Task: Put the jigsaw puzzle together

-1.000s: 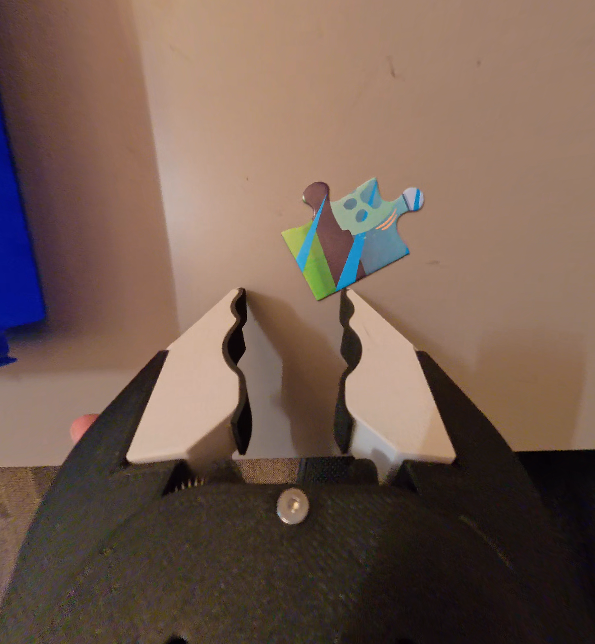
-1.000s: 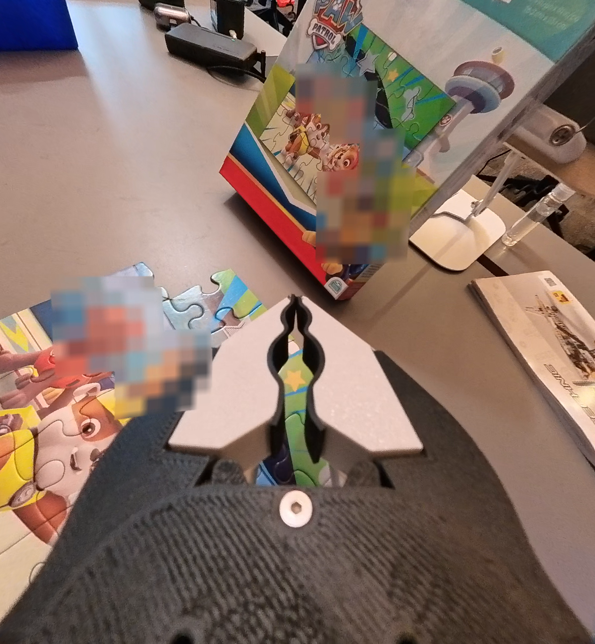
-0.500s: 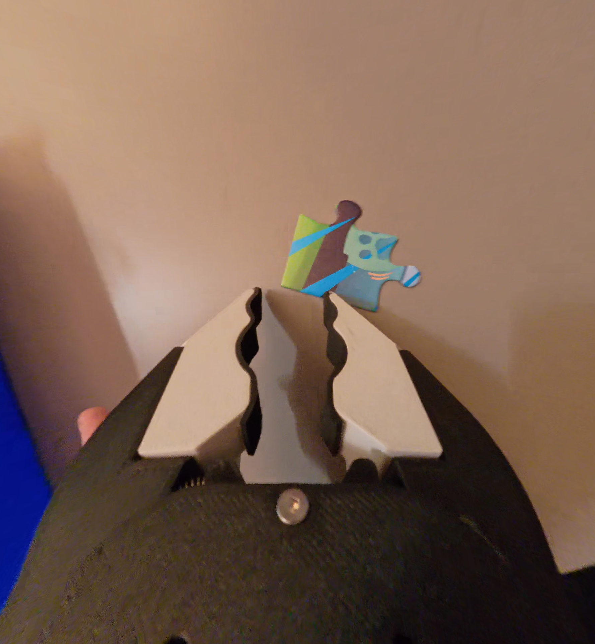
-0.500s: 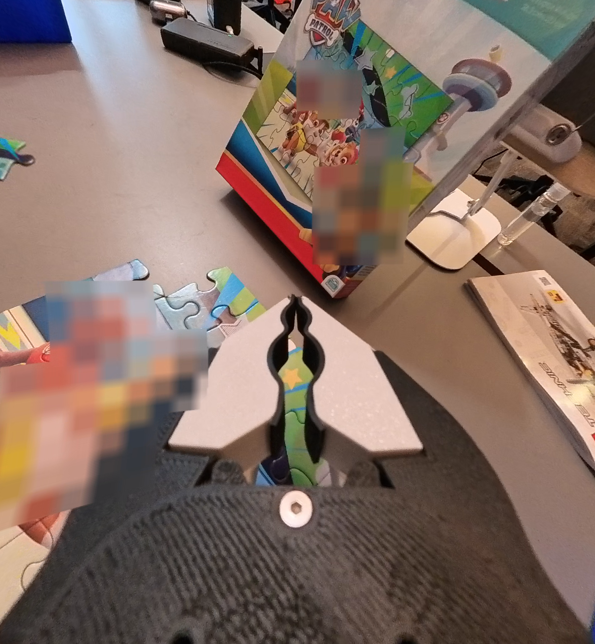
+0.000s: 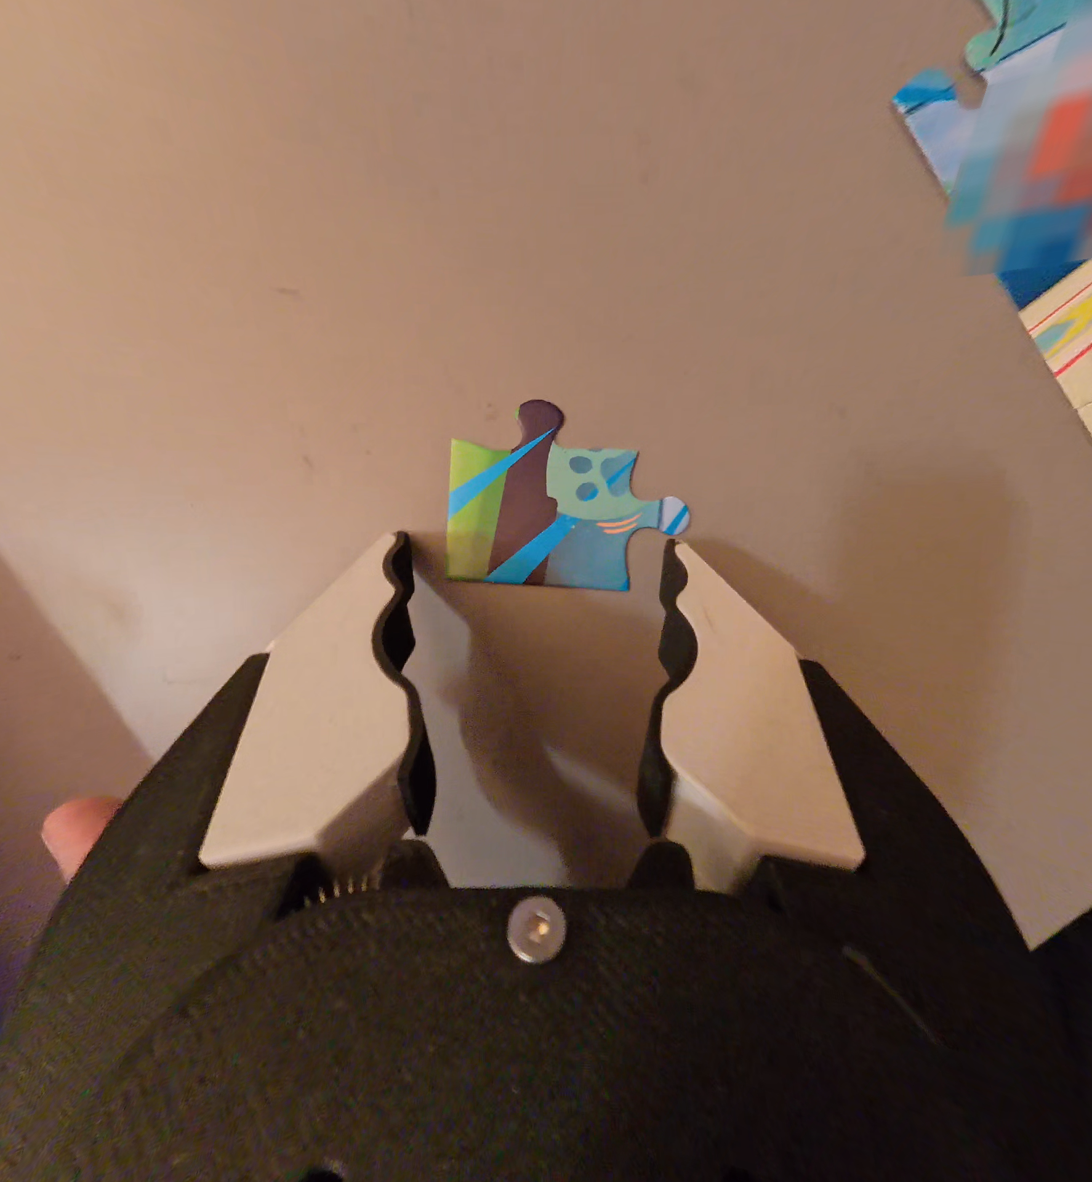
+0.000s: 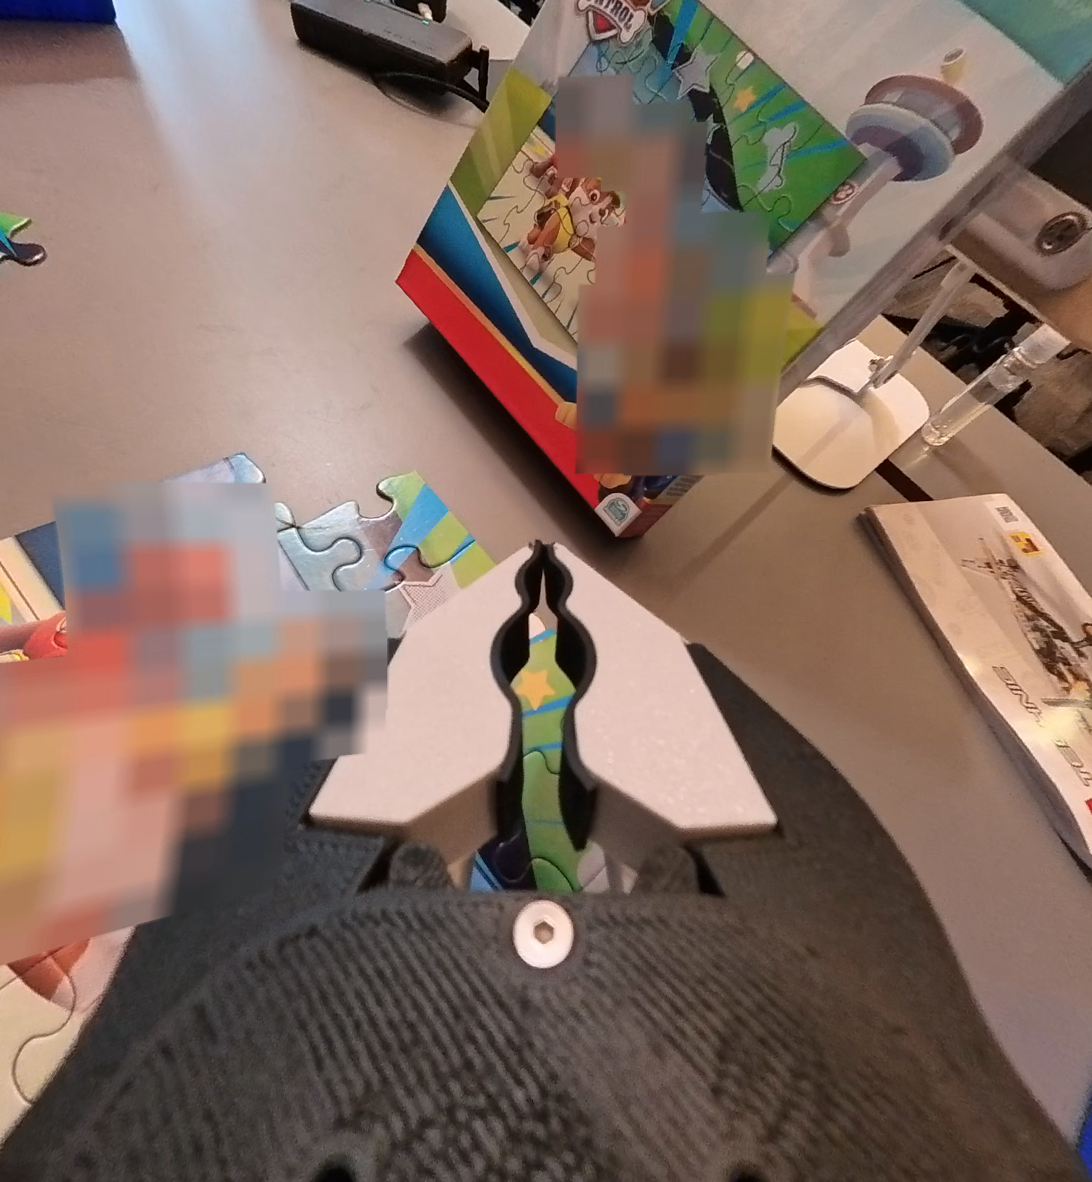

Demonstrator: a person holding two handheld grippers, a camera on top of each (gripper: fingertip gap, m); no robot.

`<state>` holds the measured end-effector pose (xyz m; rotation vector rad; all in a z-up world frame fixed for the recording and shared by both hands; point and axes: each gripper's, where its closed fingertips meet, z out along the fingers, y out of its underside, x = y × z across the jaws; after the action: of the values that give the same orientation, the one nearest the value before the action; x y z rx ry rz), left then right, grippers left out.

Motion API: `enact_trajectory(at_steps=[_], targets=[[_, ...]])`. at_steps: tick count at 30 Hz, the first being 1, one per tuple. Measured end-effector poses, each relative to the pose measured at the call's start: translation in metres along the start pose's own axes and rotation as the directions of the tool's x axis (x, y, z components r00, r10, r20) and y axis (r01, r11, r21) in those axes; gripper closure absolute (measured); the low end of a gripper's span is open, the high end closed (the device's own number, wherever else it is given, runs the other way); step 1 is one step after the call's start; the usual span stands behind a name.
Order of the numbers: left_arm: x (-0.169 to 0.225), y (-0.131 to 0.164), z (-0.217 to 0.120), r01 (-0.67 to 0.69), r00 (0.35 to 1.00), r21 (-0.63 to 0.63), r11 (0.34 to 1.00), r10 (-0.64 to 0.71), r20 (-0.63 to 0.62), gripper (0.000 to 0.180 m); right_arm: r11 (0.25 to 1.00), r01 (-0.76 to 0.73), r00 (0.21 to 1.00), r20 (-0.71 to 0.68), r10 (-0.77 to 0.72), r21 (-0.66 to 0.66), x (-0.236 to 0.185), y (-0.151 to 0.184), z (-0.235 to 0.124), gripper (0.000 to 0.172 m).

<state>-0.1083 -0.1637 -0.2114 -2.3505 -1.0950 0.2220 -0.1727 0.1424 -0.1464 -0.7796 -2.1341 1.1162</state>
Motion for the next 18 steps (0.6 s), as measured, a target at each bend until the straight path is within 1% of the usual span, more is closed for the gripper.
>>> enact_trajectory(at_steps=[4,5,7,8,13,18], targets=[[-0.006,-0.002,0.002,-0.020,0.999,0.010,1.000,0.020,0.039,0.113,1.000,-0.004,1.000,0.001,0.004,-0.003,0.000,0.002,0.001,0.172],[-0.006,-0.002,0.002,-0.023,0.999,0.012,1.000,0.023,0.038,0.114,1.000,-0.003,1.000,0.002,0.003,-0.003,0.000,0.002,0.001,0.172],[-0.001,-0.002,0.002,-0.045,0.999,0.011,0.999,0.044,0.029,0.123,1.000,0.000,1.000,0.002,0.000,-0.006,0.000,0.002,0.001,0.172],[0.001,-0.001,0.002,-0.053,0.998,0.006,0.999,0.052,0.034,0.125,1.000,0.002,1.000,0.002,-0.002,-0.007,0.000,0.002,0.002,0.172],[0.008,0.000,0.002,-0.079,0.996,-0.012,0.997,0.080,0.025,0.125,1.000,0.013,1.000,-0.001,-0.013,-0.011,-0.001,0.002,0.002,0.172],[0.019,-0.006,0.002,-0.101,0.995,0.009,0.995,0.101,0.001,0.126,1.000,0.013,1.000,-0.005,-0.013,-0.008,0.000,0.001,0.001,0.172]])
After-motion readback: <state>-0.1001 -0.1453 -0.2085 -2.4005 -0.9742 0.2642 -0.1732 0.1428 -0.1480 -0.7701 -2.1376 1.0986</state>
